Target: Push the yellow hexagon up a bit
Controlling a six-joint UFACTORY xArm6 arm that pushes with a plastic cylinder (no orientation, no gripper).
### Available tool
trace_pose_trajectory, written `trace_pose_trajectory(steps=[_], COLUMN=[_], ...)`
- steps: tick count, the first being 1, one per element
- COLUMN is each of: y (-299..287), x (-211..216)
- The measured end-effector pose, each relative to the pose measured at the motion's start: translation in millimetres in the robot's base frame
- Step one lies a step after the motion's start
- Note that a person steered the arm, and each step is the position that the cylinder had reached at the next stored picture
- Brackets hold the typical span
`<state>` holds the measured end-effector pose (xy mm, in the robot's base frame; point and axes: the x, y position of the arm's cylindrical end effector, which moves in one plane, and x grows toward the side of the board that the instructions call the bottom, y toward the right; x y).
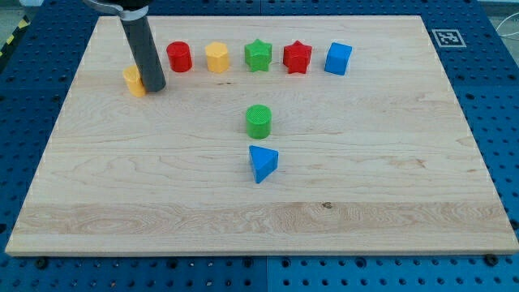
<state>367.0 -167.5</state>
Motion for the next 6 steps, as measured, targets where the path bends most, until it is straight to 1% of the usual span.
trace_pose_trajectory(steps=[1, 2, 3, 4, 5, 6], y=[27.4, 73.1, 94.8, 93.5, 91.2, 79.6], x=[1.5, -4.3, -34.8, -88.0, -116.8, -115.1])
